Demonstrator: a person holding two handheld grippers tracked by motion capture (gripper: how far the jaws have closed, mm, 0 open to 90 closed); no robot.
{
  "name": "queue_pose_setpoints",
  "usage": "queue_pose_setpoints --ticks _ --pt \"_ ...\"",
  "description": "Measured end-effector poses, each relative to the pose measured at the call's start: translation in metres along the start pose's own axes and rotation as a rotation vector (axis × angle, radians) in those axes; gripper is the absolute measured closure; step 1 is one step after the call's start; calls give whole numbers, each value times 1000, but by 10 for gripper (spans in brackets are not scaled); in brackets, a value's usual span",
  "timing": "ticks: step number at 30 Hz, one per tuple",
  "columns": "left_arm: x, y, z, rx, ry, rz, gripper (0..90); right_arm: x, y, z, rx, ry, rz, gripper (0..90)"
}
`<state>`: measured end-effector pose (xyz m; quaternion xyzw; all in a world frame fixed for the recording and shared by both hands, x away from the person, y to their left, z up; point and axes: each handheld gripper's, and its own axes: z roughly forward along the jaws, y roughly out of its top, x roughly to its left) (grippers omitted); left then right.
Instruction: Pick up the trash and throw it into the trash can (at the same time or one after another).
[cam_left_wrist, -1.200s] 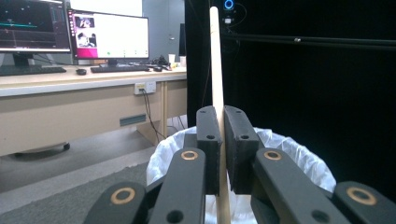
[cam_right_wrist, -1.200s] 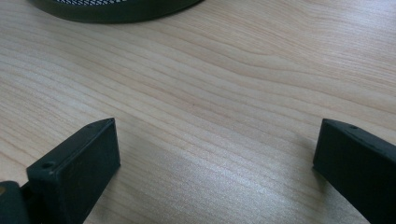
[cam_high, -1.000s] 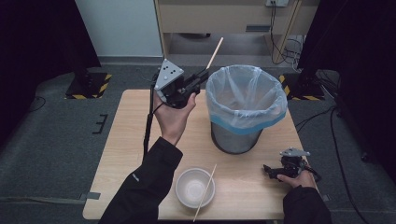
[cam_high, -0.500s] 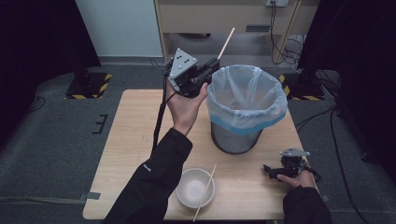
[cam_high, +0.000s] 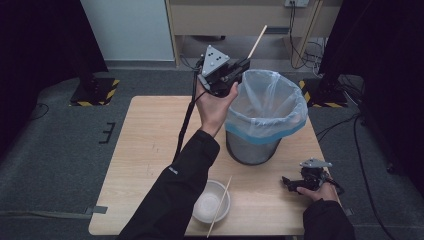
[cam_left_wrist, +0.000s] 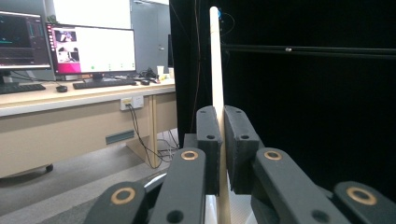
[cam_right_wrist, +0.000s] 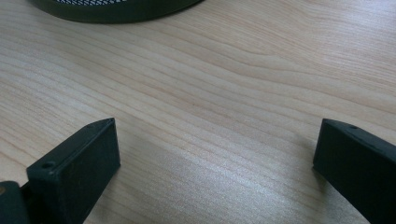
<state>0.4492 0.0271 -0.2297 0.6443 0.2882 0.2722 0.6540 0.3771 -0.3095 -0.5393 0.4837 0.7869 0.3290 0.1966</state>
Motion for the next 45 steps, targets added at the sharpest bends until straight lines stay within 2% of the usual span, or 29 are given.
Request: queue_pose_setpoints --ticks 15,18,20,21,23,26,30,39,42,45 --pt "-6 -1 38 28 -16 8 851 0 0 0 2 0 -1 7" --pt "-6 0 44 42 -18 36 849 0 0 0 2 0 0 7" --pt "-4 -1 49 23 -36 37 785 0 0 0 2 0 0 7" --pt "-3 -1 50 16 -41 34 688 0 0 0 2 0 0 7" --pt "-2 -2 48 19 -54 20 692 0 0 0 2 1 -1 7" --pt "-1 -2 40 34 -63 15 671 0 0 0 2 5 -3 7" --pt "2 0 21 43 -73 14 642 1 0 0 0 6 -3 7" --pt "10 3 -47 57 -55 50 590 0 0 0 0 5 -3 7" --pt "12 1 -70 55 -61 33 565 0 0 0 0 5 -3 7" --pt "11 -4 -92 59 -57 52 551 0 0 0 0 5 -3 7"
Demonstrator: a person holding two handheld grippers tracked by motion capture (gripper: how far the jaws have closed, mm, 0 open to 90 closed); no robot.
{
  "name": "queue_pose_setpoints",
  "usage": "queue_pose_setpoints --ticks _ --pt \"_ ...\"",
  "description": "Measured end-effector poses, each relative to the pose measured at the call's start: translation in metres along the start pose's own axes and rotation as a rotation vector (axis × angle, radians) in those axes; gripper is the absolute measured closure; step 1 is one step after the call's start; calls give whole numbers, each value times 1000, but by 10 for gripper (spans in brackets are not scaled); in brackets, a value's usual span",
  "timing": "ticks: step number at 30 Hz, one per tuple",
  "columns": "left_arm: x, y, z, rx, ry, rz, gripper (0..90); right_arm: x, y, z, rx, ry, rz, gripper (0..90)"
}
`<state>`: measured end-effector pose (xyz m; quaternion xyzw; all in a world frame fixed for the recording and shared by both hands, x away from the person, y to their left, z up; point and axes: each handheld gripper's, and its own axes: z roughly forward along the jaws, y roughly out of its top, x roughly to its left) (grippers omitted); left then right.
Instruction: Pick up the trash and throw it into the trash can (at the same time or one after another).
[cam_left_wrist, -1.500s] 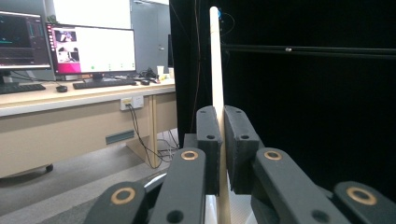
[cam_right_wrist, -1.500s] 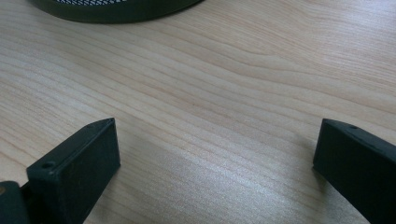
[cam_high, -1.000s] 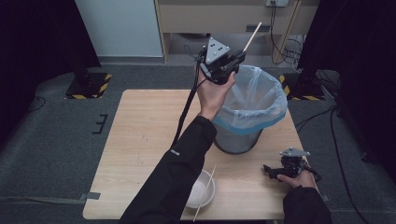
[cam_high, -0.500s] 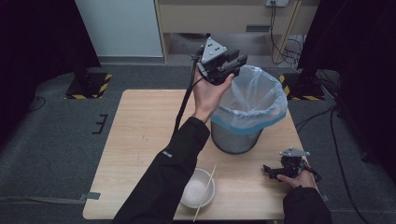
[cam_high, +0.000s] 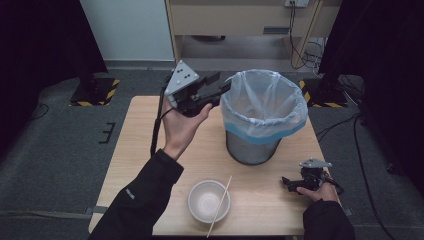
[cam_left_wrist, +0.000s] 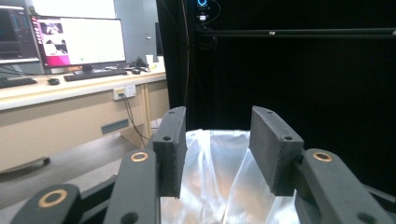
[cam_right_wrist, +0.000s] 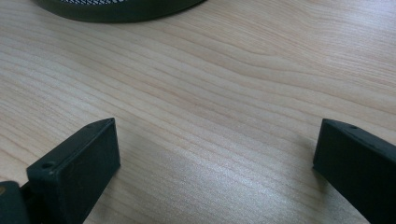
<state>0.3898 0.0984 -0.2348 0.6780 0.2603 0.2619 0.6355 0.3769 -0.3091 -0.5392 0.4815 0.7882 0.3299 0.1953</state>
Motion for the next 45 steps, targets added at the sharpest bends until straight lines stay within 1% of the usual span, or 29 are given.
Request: queue_pose_setpoints --ticks 2,4,6,7,9,10,11,13,17,19,21,23,26,29,32,34,38,41,45 --pt "-2 -8 -15 14 -7 -2 540 0 0 0 0 0 0 7" --pt "-4 -16 -25 23 -9 -3 533 0 0 0 0 0 0 7" --pt "-6 -28 -36 37 -11 -8 529 0 0 0 2 0 2 7" --pt "-7 -36 -41 51 -10 -14 527 0 0 0 3 0 0 7" --pt "-9 -48 -48 68 -10 -28 522 0 0 0 3 0 0 7" --pt "-10 -58 -51 75 -8 -46 521 0 0 0 3 0 -1 7" --pt "-11 -63 -54 87 -7 -52 516 0 0 0 3 0 -1 7" --pt "-13 -79 -58 117 -2 -69 513 0 0 0 2 -1 -3 7" --pt "-21 -105 -63 168 -2 -88 509 0 0 0 2 -1 1 7" --pt "-25 -115 -64 203 -11 -86 508 0 0 0 2 -1 1 8" --pt "-31 -127 -65 238 -25 -93 508 0 0 0 2 -1 1 7" --pt "-35 -134 -66 253 -27 -100 507 0 0 0 2 -1 1 7" --pt "-42 -149 -68 287 -37 -113 506 0 0 0 3 0 -1 7" --pt "-47 -160 -70 322 -38 -117 500 0 0 0 3 0 -1 7" --pt "-52 -172 -72 348 -38 -142 499 0 0 0 3 0 -1 7" --pt "-56 -180 -71 374 -39 -147 498 0 0 0 3 0 -1 7" --pt "-65 -195 -69 411 -47 -156 499 0 0 0 3 0 -1 7" --pt "-72 -207 -65 450 -60 -164 500 0 0 0 3 0 -1 7" --pt "-81 -219 -60 492 -84 -162 504 0 0 0 3 0 -1 7"
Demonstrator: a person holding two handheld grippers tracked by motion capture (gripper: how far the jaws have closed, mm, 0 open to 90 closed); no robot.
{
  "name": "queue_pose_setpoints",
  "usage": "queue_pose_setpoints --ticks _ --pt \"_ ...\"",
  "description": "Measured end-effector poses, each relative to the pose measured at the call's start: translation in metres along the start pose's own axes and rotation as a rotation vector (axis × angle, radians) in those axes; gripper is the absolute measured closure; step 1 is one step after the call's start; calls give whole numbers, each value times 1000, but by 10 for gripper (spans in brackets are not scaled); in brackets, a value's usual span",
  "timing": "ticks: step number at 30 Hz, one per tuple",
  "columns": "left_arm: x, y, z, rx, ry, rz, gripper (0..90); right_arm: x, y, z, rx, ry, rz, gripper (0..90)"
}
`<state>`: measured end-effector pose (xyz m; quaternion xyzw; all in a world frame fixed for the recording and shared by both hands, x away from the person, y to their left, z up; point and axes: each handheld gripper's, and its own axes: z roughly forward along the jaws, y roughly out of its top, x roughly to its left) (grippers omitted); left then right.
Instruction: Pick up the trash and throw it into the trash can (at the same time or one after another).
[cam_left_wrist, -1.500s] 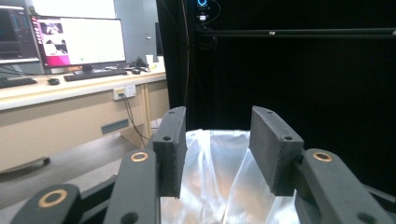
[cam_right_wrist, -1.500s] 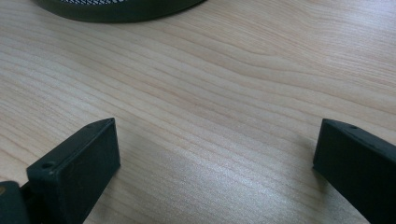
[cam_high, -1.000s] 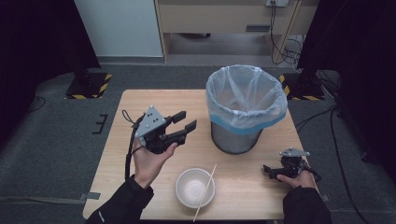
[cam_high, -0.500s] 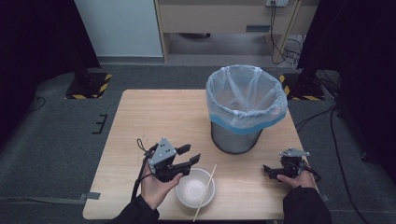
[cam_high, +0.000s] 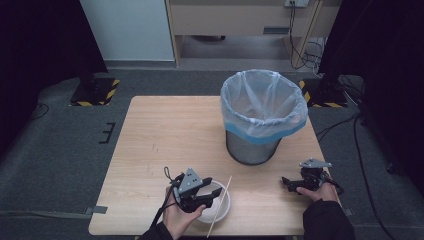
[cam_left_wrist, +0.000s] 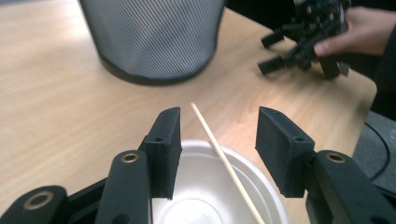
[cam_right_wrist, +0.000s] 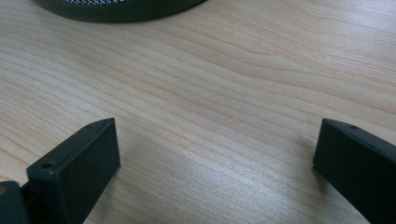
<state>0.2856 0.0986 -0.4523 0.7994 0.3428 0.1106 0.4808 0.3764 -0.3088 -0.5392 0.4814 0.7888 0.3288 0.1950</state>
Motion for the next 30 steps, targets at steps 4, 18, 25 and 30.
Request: queue_pose_setpoints --ticks 4,18,25,30 --pt "-5 -8 11 36 -14 3 506 0 0 0 0 1 -2 7" --pt "-13 -22 31 143 -26 14 524 0 0 0 0 1 -1 7" --pt "-8 -24 33 190 -6 16 580 0 0 0 0 1 -1 7" --pt "-5 -25 33 206 -1 13 638 0 0 0 0 1 -1 7"
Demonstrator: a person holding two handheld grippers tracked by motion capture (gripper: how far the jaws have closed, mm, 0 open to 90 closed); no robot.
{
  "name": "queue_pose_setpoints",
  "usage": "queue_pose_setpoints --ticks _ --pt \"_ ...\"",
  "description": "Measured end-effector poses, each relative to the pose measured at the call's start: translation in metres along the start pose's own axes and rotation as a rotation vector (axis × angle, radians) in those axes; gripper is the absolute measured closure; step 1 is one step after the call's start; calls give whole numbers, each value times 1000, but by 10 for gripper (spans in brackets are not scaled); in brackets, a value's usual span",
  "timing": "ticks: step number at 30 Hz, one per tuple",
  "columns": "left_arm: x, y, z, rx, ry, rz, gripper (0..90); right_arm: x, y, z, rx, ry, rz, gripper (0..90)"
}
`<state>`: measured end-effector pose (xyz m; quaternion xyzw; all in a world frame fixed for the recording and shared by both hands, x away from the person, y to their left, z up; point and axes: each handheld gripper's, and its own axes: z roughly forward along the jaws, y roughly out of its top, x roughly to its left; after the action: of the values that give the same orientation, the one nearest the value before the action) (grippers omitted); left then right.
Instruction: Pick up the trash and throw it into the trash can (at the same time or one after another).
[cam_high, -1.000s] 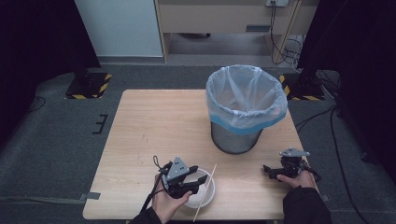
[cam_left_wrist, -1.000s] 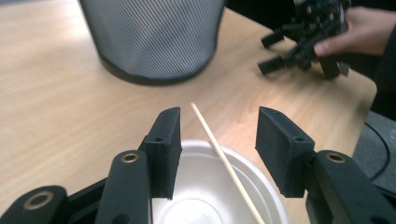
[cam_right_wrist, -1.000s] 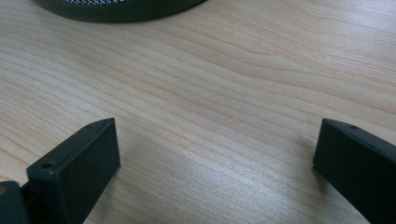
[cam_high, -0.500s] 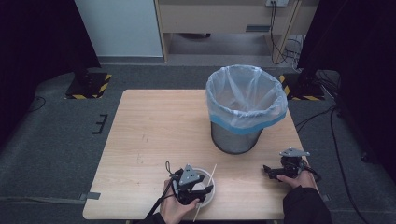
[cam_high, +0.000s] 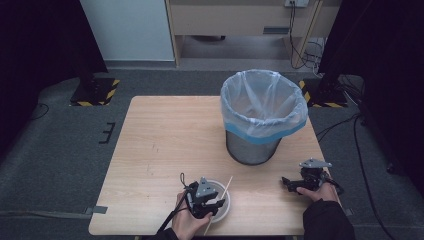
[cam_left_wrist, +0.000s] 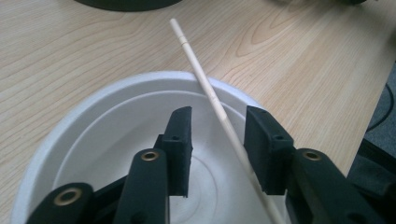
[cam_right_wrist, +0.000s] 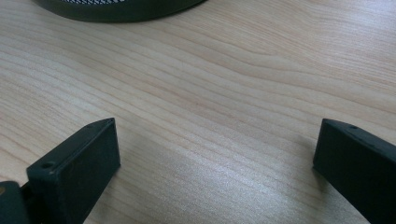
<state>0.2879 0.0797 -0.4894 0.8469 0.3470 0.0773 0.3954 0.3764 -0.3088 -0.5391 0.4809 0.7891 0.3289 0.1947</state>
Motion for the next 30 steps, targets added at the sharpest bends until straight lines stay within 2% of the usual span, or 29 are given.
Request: queue_pose_setpoints --ticks 16,30 --pt "19 1 -4 26 27 -25 781 0 0 0 0 0 0 7" --pt "29 1 -7 35 30 -51 852 0 0 0 0 0 0 7"
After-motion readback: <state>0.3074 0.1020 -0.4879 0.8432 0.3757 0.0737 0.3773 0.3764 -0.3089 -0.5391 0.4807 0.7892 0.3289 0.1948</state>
